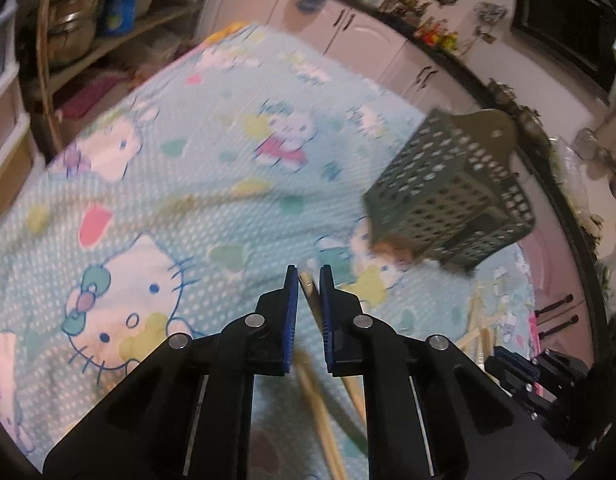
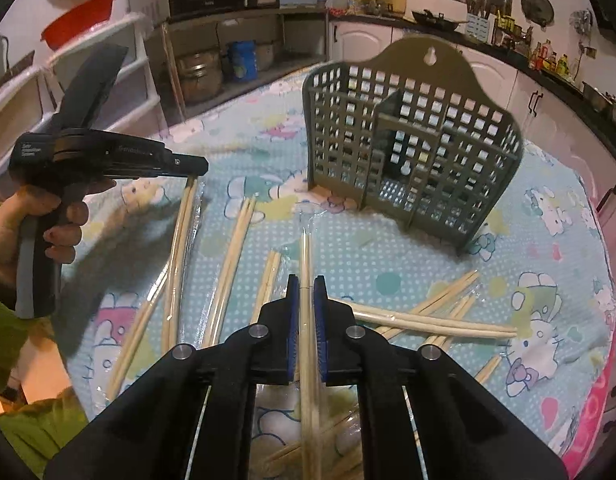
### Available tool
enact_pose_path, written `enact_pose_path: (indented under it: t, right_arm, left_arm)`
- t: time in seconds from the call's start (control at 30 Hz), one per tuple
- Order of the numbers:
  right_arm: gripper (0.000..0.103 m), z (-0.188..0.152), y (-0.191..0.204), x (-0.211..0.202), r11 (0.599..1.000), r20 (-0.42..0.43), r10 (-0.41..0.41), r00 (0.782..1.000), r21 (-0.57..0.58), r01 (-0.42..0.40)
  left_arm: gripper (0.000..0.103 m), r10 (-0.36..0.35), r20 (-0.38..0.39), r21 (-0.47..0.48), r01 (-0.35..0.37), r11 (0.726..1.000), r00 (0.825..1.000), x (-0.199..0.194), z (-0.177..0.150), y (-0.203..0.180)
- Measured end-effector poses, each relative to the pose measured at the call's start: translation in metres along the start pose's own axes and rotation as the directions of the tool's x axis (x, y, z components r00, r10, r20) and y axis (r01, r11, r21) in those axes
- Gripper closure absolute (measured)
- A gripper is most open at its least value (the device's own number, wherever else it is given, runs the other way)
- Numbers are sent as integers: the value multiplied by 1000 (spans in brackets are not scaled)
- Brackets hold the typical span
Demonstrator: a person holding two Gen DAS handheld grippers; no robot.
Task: Organize utensils
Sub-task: 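Close the left tool on a wrapped chopstick while the right tool grasps another, then lift both held chopsticks upright and carry them above the green basket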
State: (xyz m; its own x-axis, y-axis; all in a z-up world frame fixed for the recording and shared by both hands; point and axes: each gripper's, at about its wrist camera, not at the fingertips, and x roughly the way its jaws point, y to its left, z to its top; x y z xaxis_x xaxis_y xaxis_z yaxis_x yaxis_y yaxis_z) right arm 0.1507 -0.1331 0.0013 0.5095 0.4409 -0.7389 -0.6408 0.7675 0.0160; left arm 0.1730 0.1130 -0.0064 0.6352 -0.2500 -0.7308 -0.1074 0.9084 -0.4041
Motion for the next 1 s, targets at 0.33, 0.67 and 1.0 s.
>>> enact_pose_path:
  t: [0.33,0.67,1.0]
  right_arm:
    - [97,2,-16,-33,997,126,-5,992,72,-4]
    - [97,20,-32,-72,992,258,-18,966,124,-14]
    - [97,56,-64,-109,980,416,-84,905,199,0]
  left_arm:
    - [101,-93,104,125,80,989,990,-45,14,-53]
    - [102,-173,153,213,139,967,973,-73,36,-96]
    - [102,-223,245,285,149,947,944,-109,73,-133]
